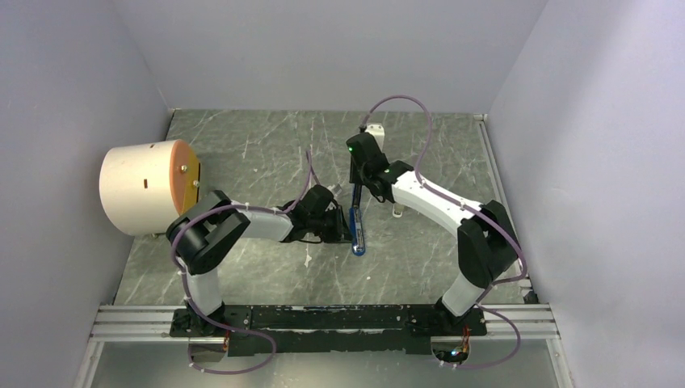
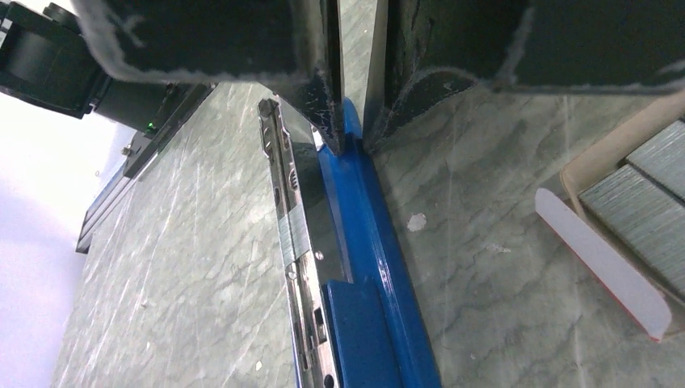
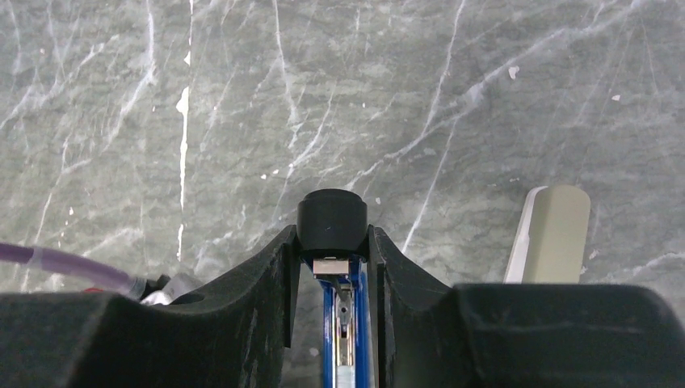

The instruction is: Load the staples into the stapler

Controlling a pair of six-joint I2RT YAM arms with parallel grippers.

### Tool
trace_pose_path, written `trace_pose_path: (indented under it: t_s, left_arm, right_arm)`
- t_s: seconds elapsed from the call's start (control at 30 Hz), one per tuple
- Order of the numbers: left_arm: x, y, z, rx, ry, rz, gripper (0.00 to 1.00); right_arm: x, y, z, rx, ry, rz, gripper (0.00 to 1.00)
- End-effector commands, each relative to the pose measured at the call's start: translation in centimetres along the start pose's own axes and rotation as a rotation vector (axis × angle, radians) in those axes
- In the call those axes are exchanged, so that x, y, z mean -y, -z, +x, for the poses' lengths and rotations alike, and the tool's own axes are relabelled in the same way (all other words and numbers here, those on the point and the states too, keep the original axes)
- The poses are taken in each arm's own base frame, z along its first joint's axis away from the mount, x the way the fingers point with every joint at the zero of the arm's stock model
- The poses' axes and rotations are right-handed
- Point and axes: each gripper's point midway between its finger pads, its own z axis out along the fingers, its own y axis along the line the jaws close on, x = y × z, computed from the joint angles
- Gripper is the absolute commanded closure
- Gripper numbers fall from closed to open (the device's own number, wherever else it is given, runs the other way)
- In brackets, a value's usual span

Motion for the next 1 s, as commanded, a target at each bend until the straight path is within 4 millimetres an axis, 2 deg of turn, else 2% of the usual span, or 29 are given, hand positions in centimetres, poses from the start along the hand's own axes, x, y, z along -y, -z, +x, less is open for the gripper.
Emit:
trace_pose_path:
  t_s: [0.0,0.37,0.57,0.73,0.97]
  left_arm:
    - [-5.8,-0.9,3.0,-0.058,0.039,-0.185,0.79]
    - [-7.9,-1.6,4.0,-0.09,0.061,-0.25,0.79]
    - [-9.0,-1.7,4.2,-0.092,0.075,-0.285,0.79]
    - [-10.0,-1.7,4.6,-0.095,0.076,-0.315,0.79]
    - [-10.9,-1.7,4.7,-0.099,0.067,-0.348,0.8]
  right_arm:
    - [-1.1,2.1,0.0,0.002,-0.018,-0.062,0.81]
    - [-0.9,5.3,4.0,-0.051,0.047,-0.07,0.81]
    - [-0.3,6.2,5.2,-0.059,0.042,-0.052,0.81]
    - [0.9,6.7,6.5,-0.117,0.018,0.016,0.83]
    - [0.9,7.4,8.5,-0.159,-0.01,-0.008,0.84]
